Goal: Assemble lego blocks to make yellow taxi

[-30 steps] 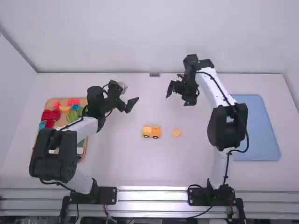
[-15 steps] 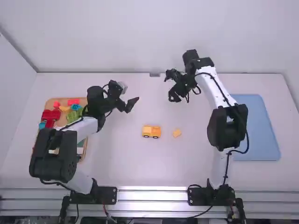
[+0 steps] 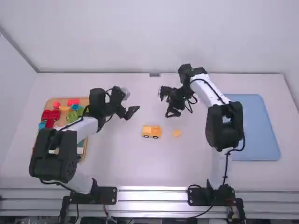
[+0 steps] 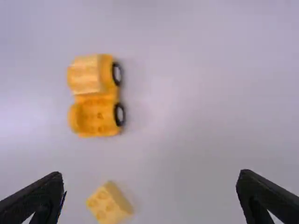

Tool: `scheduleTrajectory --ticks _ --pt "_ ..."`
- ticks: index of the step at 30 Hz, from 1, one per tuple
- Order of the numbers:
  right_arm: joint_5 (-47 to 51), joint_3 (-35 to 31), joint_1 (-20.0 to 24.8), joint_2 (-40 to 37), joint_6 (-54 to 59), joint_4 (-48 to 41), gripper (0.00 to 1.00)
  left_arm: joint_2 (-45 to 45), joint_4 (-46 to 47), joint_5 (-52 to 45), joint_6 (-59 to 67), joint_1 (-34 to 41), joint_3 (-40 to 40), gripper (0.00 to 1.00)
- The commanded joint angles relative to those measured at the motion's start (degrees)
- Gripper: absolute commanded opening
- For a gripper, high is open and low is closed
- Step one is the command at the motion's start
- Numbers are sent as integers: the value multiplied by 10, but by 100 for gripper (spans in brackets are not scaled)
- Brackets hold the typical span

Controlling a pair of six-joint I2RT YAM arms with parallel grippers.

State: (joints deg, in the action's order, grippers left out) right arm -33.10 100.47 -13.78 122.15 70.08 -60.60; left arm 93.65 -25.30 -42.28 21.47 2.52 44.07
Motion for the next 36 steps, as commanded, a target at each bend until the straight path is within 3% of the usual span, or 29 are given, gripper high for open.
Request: scheduleTrajectory --ticks 1,3,8,12,18,23,28,36 --pt "-103 -27 35 3 94 40 98 -1 19 -83 104 -2 -4 99" --pt "-135 -45 48 3 94 83 99 -1 44 -113 151 1 -4 99" --pt "-129 -68 56 3 103 85 98 -1 95 -165 252 5 -7 99" --pt "-140 -111 65 3 258 33 98 -1 113 -201 321 1 -19 99" --pt "-169 -175 90 3 323 49 98 -1 111 -198 320 1 -21 99" --pt "-207 -150 117 3 381 2 98 -1 105 -199 320 2 -21 99" --pt "-159 -152 119 3 378 -10 99 -1 112 -198 320 2 -22 99" --pt "-170 -195 112 3 406 33 99 -1 104 -197 320 1 -22 99"
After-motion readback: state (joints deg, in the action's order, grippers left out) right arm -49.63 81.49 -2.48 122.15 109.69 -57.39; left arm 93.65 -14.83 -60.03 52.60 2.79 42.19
